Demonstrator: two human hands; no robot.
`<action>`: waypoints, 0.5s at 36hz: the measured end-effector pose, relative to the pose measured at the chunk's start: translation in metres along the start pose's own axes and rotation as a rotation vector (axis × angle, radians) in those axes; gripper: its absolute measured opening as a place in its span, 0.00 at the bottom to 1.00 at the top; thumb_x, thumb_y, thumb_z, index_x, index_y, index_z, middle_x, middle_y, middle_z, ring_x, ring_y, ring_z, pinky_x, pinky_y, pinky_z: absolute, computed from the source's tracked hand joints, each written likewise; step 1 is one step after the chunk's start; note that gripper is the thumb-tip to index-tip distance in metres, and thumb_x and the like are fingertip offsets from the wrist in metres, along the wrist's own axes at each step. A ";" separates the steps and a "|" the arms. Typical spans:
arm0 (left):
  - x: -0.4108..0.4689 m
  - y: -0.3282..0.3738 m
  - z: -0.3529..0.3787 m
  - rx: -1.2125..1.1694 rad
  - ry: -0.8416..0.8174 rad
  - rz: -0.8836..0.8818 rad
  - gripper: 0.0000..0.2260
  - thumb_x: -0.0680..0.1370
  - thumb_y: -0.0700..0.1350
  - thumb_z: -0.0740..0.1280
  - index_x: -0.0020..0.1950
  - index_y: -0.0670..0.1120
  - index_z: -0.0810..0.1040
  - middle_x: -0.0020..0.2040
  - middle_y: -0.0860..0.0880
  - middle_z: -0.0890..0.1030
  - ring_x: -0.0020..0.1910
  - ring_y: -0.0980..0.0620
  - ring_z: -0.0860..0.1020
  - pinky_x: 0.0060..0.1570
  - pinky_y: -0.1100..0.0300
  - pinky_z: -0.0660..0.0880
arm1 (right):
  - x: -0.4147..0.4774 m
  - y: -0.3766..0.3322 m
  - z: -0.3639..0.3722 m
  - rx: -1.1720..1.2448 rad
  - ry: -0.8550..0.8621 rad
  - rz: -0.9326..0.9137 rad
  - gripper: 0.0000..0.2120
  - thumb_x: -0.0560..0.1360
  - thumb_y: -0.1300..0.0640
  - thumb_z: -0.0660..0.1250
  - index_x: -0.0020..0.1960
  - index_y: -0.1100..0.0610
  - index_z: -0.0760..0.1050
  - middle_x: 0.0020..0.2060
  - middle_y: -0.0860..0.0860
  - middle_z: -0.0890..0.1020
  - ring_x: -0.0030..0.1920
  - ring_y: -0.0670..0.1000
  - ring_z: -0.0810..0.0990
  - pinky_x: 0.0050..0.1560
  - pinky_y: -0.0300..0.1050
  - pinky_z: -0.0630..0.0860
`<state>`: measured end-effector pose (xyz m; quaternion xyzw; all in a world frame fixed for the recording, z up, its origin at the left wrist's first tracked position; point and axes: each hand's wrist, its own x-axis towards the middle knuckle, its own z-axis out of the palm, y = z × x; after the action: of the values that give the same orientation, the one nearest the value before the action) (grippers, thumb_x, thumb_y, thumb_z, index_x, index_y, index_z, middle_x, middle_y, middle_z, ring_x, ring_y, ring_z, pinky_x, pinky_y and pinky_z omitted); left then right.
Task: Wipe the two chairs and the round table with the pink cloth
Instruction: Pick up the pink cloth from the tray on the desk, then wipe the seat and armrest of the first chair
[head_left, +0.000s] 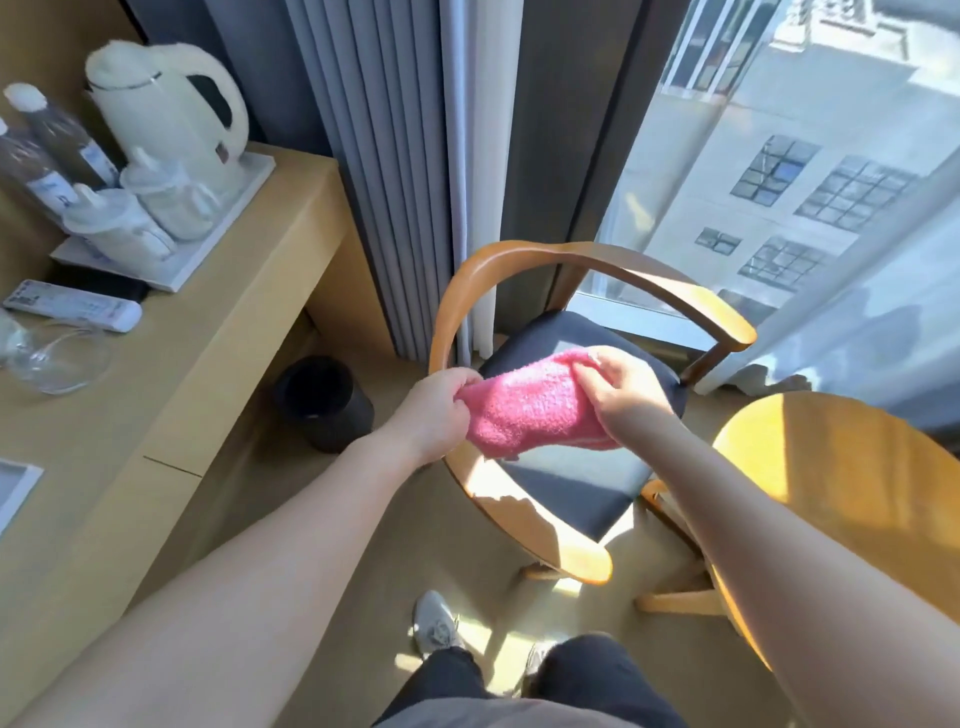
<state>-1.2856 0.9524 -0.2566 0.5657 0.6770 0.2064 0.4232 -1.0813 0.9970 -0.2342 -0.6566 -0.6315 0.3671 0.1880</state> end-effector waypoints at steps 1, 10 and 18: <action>0.006 0.002 0.004 -0.001 -0.017 -0.007 0.14 0.81 0.40 0.58 0.64 0.50 0.74 0.59 0.51 0.76 0.58 0.54 0.74 0.56 0.58 0.71 | 0.005 0.003 -0.001 0.037 -0.011 -0.017 0.12 0.81 0.51 0.63 0.62 0.52 0.77 0.59 0.50 0.78 0.59 0.51 0.76 0.57 0.45 0.76; 0.058 0.003 0.043 0.096 0.028 -0.136 0.11 0.81 0.43 0.62 0.62 0.47 0.75 0.52 0.54 0.75 0.50 0.57 0.74 0.50 0.65 0.69 | 0.088 0.044 -0.001 -0.022 -0.209 -0.101 0.13 0.77 0.55 0.68 0.60 0.55 0.77 0.51 0.50 0.81 0.49 0.51 0.80 0.49 0.47 0.77; 0.100 -0.037 0.095 0.197 0.201 -0.340 0.10 0.80 0.42 0.60 0.60 0.48 0.75 0.58 0.54 0.74 0.52 0.53 0.75 0.51 0.61 0.72 | 0.161 0.077 0.028 -0.173 -0.476 -0.254 0.04 0.77 0.59 0.63 0.45 0.60 0.73 0.33 0.56 0.77 0.30 0.51 0.75 0.23 0.37 0.69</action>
<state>-1.2306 1.0174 -0.3717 0.4587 0.8183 0.1202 0.3249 -1.0586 1.1364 -0.3467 -0.4811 -0.7641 0.4291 0.0221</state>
